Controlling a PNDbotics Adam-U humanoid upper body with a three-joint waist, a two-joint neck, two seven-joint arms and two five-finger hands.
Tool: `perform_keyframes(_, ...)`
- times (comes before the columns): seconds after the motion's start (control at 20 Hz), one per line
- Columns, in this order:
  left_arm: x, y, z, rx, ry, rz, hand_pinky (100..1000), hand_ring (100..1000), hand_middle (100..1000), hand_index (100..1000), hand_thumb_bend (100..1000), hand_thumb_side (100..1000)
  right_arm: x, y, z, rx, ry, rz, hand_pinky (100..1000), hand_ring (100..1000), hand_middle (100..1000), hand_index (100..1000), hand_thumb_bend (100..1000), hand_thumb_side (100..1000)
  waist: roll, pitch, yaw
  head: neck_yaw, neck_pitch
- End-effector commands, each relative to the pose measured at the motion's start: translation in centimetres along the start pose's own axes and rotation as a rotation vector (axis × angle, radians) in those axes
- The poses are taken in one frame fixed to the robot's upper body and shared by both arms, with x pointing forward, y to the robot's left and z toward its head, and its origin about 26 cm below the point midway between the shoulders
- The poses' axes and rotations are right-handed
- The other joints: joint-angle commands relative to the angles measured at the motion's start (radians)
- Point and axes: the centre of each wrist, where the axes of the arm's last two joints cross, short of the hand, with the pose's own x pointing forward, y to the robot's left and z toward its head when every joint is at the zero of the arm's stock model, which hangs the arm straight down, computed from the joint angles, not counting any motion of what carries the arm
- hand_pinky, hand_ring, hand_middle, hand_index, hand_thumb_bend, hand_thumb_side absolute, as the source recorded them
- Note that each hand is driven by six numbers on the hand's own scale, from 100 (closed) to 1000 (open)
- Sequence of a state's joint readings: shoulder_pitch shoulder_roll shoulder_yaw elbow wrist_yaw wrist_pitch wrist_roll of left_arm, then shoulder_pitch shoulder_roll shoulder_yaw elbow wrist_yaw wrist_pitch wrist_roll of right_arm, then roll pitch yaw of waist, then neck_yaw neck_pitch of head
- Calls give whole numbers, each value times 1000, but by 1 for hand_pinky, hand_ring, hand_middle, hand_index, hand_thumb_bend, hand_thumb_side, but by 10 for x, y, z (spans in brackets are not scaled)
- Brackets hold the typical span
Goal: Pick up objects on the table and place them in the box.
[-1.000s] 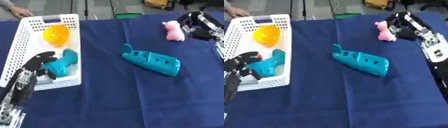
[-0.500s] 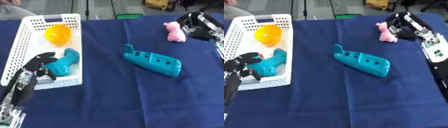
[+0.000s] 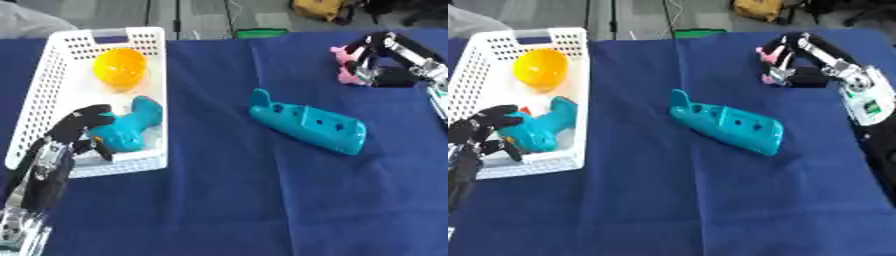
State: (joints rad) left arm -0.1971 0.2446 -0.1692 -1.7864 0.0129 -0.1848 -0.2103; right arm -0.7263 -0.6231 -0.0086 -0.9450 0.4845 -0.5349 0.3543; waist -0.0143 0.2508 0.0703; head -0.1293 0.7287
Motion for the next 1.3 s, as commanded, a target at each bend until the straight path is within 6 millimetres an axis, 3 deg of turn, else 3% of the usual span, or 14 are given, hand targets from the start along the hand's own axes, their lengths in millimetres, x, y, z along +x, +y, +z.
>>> perform_keyframes(0.05, 4, 1, -3, -7, -18, -8, 451, 836, 836, 763, 279, 1000, 0, -8, -3, 34, 7, 92, 486, 606, 722, 801, 355, 558, -1, -16, 4, -1, -12)
perform_keyframes(0.35, 5, 1, -3, -8, -20, -11, 451, 836, 836, 763, 277, 1000, -4, 7, -5, 141, 46, 213, 539, 658, 753, 830, 490, 576, 1, -11, 11, -2, -14)
perform_keyframes(0.6, 4, 1, -3, -8, -19, -10, 451, 835, 836, 763, 277, 1000, -10, 20, -2, 221, 85, 271, 563, 685, 765, 836, 535, 597, 2, -10, 8, -2, -15)
perform_keyframes(1.3, 4, 1, -3, -11, -19, -8, 453, 836, 837, 764, 277, 1000, -19, 43, 6, 318, 125, 299, 569, 689, 764, 837, 551, 632, 8, -12, 0, -2, -15)
